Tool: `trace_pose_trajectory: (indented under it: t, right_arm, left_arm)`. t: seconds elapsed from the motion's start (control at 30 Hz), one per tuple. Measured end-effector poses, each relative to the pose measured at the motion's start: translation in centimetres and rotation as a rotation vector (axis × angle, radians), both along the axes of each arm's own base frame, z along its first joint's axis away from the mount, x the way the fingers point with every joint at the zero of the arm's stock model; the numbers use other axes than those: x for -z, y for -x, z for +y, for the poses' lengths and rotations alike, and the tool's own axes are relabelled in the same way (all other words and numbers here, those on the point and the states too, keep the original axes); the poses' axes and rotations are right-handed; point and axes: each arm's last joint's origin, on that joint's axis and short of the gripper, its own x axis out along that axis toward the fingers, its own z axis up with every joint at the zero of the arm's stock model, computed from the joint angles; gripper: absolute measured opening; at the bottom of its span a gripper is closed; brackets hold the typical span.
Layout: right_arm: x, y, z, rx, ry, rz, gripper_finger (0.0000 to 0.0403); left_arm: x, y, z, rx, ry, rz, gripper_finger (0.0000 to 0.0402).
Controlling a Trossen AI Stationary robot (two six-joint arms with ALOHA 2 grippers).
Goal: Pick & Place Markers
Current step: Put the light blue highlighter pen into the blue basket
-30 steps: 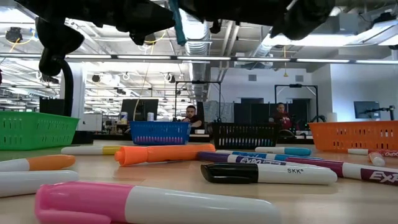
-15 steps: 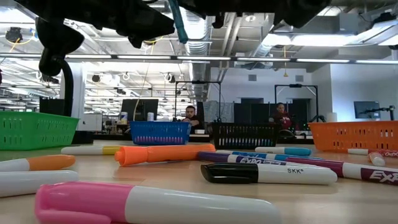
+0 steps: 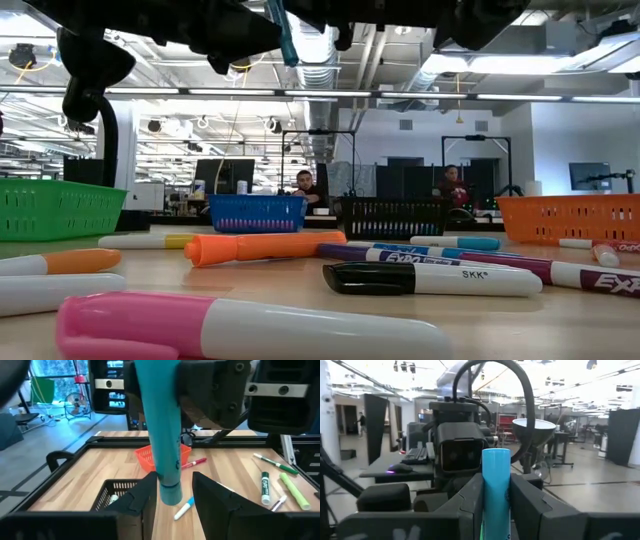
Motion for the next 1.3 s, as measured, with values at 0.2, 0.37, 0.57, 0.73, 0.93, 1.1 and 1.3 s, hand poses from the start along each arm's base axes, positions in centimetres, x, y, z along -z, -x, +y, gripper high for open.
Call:
trace_pose_trajectory:
  t: [0.2, 0.37, 0.57, 0.73, 0.93, 1.1, 1.3]
  right_arm:
    - [-0.2, -0.1, -0.3, -0.091, 0.011, -0.012, 0.0071]
    - [-0.3, -0.1, -0.4, -0.090, 0.012, -0.014, 0.0071]
    - [-0.2, -0.2, -0.6, -0.087, 0.029, -0.011, 0.0071]
    - [-0.2, -0.2, -0.7, -0.084, 0.032, -0.004, 0.0073]
    - [0.0, -0.2, -0.7, -0.077, 0.064, 0.023, 0.0111]
    - [-0.1, 0.0, -0.6, -0.022, 0.073, 0.058, 0.0162]
    - [-1.8, 2.2, -0.4, 0.179, 0.133, 0.289, 0.0214]
  left_arm:
    - [-0.2, 0.0, 0.1, 0.006, 0.003, -0.026, 0.0120]
    - [-0.7, -0.1, 0.3, -0.002, 0.007, -0.068, 0.0115]
    - [-0.8, -0.1, 0.4, -0.006, 0.008, -0.079, 0.0078]
    - [-0.8, -0.1, 0.4, -0.006, 0.010, -0.078, 0.0063]
    - [-0.5, -0.1, 0.3, -0.005, 0.007, -0.057, 0.0072]
    - [0.1, 0.0, 0.4, -0.041, 0.001, 0.005, 0.0066]
    - [1.1, 0.2, 1.1, -0.248, -0.057, 0.112, 0.0074]
